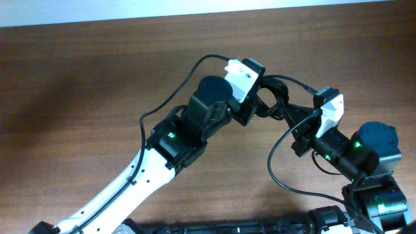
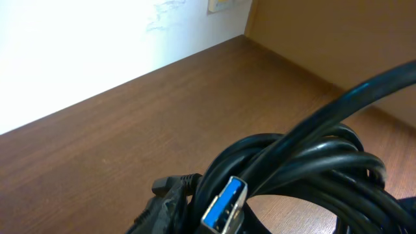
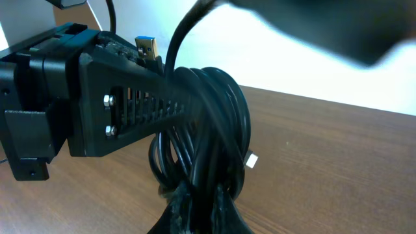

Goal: Untangle cables

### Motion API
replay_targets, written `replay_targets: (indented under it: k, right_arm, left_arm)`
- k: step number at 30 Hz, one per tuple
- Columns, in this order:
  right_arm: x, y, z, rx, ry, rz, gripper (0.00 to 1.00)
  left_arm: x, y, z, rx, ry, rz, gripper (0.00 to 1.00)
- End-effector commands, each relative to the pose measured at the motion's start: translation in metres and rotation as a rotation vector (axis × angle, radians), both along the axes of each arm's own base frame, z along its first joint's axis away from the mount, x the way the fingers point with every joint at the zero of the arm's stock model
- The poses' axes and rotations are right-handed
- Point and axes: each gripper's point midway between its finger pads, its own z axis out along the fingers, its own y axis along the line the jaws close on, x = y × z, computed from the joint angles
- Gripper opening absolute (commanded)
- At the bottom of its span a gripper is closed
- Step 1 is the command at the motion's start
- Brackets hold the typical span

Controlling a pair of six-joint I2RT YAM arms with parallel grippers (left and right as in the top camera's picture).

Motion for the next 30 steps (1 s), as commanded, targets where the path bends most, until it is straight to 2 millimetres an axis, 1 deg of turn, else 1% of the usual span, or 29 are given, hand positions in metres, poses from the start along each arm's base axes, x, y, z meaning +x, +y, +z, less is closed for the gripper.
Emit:
replay_targets:
  k: [1,2,3,4,5,6,7,8,10,12,13,15,19,20,23,24,25,26,27,28,29,30]
  right_arm:
    - [-0.009,0.007,0.006,0.004,-0.012,0.048,0.05]
    - [-0.009,0.007,0.006,0.004,-0.012,0.048,0.29]
    - [-0.009,0.007,0.006,0.004,-0.011,0.048,0.34]
    - [-0.009,0.007,0.006,0.004,-0.011,0.048,0.46]
    - [-0.009,0.007,0.006,0.004,-0.011,0.048,0.65]
    - [-0.009,0.007,0.006,0.004,-0.012,0.048,0.76]
    - [-0.009,0.007,0.006,0.004,-0.012,0.048,0.86]
    - [-0.009,0.007,0.006,0.004,-0.012,0.048,0.93]
    - [-0.009,0.007,0.006,0.004,-0.012,0.049,1.00]
    - [-0.009,0.007,0.006,0.004,-0.012,0.049,0.99]
    - [-0.009,0.007,0.006,0.004,-0.011,0.049,0.99]
    - [-0.009,0.007,0.006,0.004,-0.013,0.048,0.99]
    - [-0.009,0.007,0.007,0.005,-0.019,0.049,0.99]
    - [-0.009,0.007,0.007,0.005,-0.019,0.049,0.88]
    - [-0.009,0.007,0.007,0.005,-0.016,0.049,0.27]
    - [-0.009,0.007,0.008,0.005,-0.019,0.049,0.09]
    - [-0.009,0.007,0.008,0.005,-0.020,0.049,0.04]
    - [-0.009,0.007,0.008,0.005,-0.019,0.049,0.04]
    - [-0.009,0.007,0.008,0.005,-0.019,0.049,0.04]
    - [-0.009,0.007,0.008,0.005,-0.020,0.049,0.04]
    - [-0.009,0.007,0.008,0.007,-0.019,0.048,0.04]
    - [-0.008,0.006,0.009,0.030,-0.010,0.038,0.04]
  left_arm:
    - [0.032,0.043,0.032,-0.071,-0.057,0.251,0.11]
    - [0.032,0.043,0.032,-0.064,-0.062,0.248,0.05]
    - [0.032,0.043,0.032,-0.057,-0.068,0.245,0.02]
    - [0.031,0.043,0.032,-0.034,-0.087,0.229,0.00]
    - [0.030,0.040,0.032,-0.011,-0.106,0.202,0.00]
    - [0.028,0.038,0.032,0.009,-0.123,0.175,0.00]
    - [0.025,0.034,0.032,0.033,-0.145,0.137,0.00]
    - [0.024,0.032,0.031,0.041,-0.153,0.119,0.00]
    - [0.015,0.022,0.031,0.068,-0.186,0.022,0.00]
    - [-0.006,0.003,0.032,0.104,-0.254,-0.172,0.00]
    - [-0.012,-0.003,0.031,0.108,-0.269,-0.227,0.00]
    - [-0.033,-0.015,0.033,0.105,-0.317,-0.381,0.00]
    - [-0.055,-0.025,0.036,0.078,-0.352,-0.532,0.00]
    - [-0.060,-0.027,0.037,0.074,-0.365,-0.562,0.00]
    - [-0.067,-0.030,0.042,0.049,-0.384,-0.605,0.00]
    - [-0.067,-0.030,0.043,0.048,-0.388,-0.604,0.00]
    - [-0.066,-0.030,0.043,0.048,-0.390,-0.600,0.03]
    - [-0.065,-0.030,0.043,0.049,-0.393,-0.595,0.06]
    - [-0.064,-0.030,0.044,0.048,-0.397,-0.591,0.21]
    - [-0.059,-0.029,0.044,0.051,-0.384,-0.557,0.30]
    - [-0.050,-0.025,0.044,0.045,-0.352,-0.491,0.45]
    - [-0.035,-0.019,0.044,0.031,-0.301,-0.389,0.66]
